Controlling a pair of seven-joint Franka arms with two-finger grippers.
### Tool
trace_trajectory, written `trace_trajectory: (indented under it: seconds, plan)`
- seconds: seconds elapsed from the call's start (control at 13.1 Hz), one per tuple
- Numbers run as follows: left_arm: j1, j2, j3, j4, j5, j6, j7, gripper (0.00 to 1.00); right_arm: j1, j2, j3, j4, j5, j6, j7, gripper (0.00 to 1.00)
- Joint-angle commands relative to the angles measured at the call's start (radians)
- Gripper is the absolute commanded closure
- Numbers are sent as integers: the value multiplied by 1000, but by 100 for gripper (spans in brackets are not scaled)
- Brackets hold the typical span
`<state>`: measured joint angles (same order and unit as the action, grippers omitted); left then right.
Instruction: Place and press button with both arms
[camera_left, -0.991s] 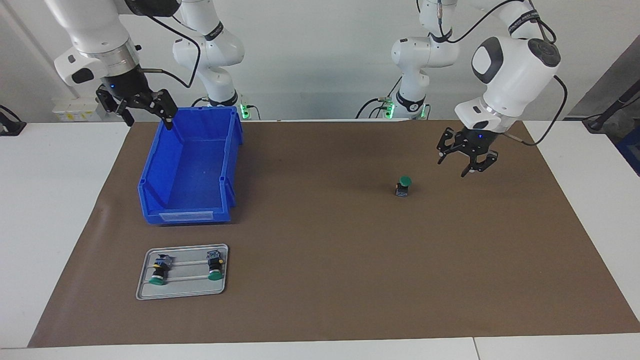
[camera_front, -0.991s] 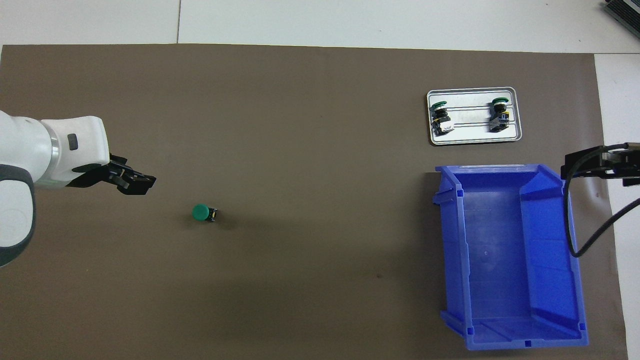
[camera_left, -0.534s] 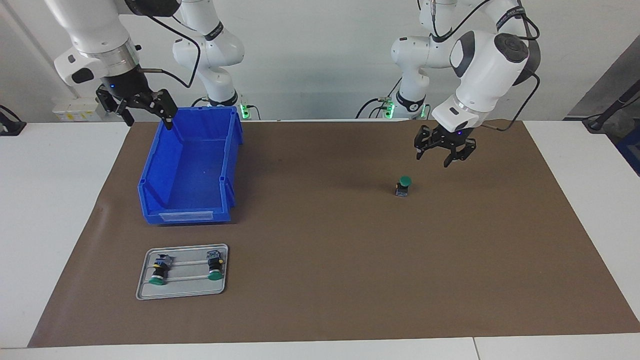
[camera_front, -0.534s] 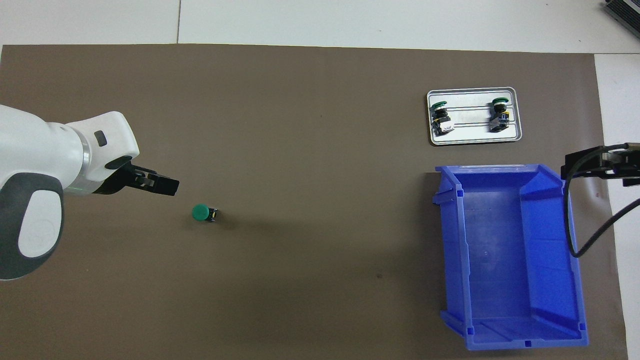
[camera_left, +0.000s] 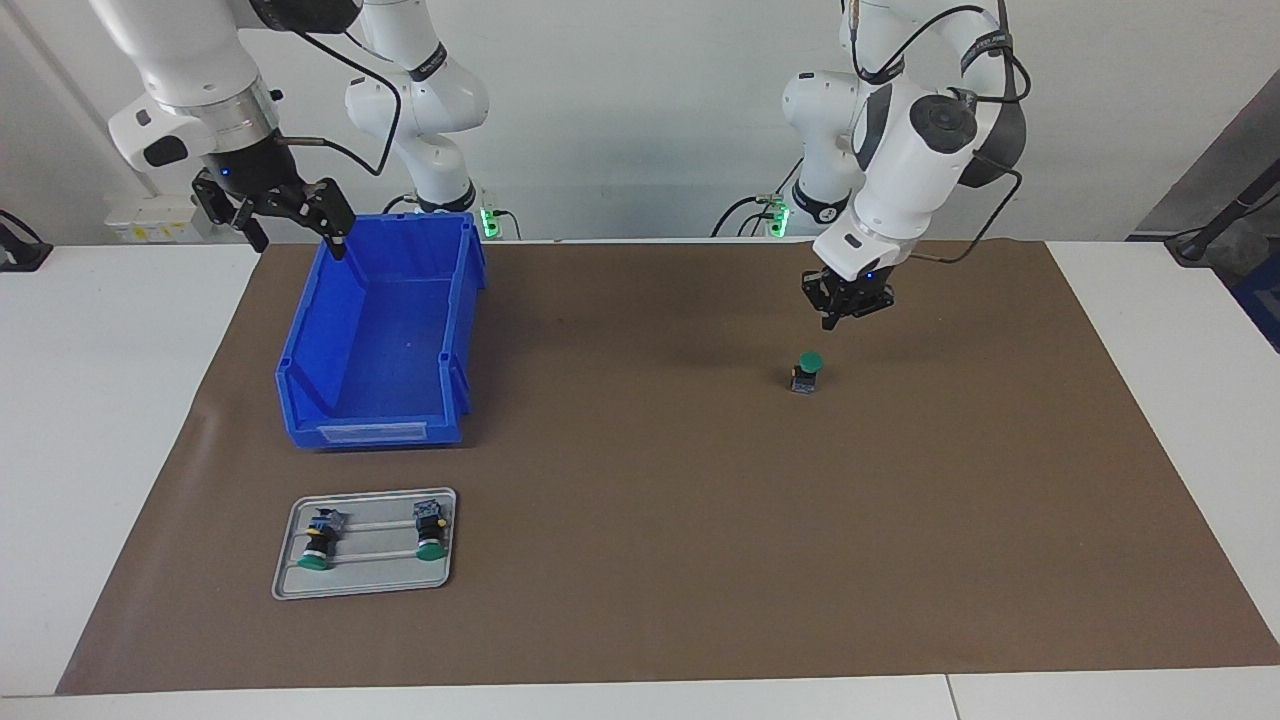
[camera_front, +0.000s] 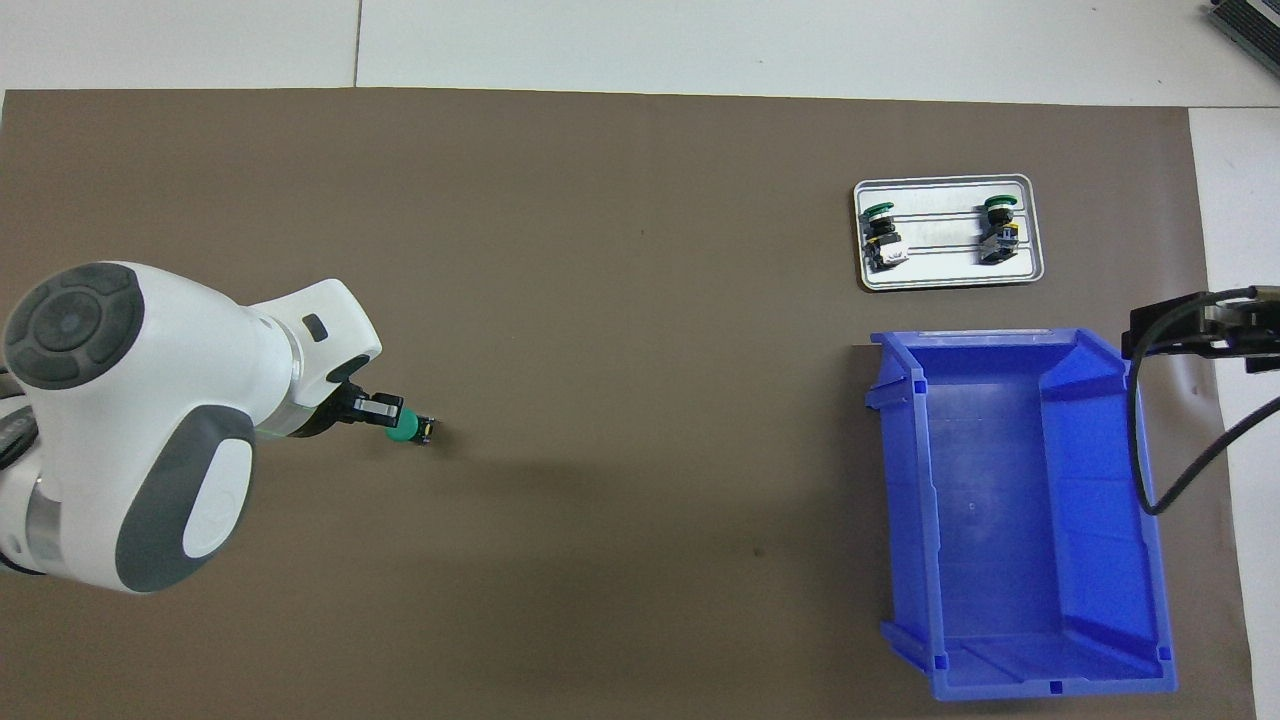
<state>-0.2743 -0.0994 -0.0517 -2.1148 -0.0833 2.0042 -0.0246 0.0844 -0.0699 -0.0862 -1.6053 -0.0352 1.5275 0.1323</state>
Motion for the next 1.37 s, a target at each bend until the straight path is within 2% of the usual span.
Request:
trace_trajectory:
  seconds: [0.0,0.15,0.46,0.69,1.3]
  plan:
    - [-32,-17,12,-117,25,129,-29,100,-8,-4,2,7,26,-16,-16,0]
    - [-33,0,12,-161,33,204,-29,100,-8,-4,2,7,26,-16,-16,0]
    - [-31,26,12,-189,50,286,-25,100,-8,-4,2,7,26,-15,-16,0]
    - [-31,26,12,-224,54,327,-18,100,-8,-4,2,7,26,-16,-16,0]
    - [-31,61,10,-244,80,373,-18,100,-8,-4,2,7,26,-16,-16,0]
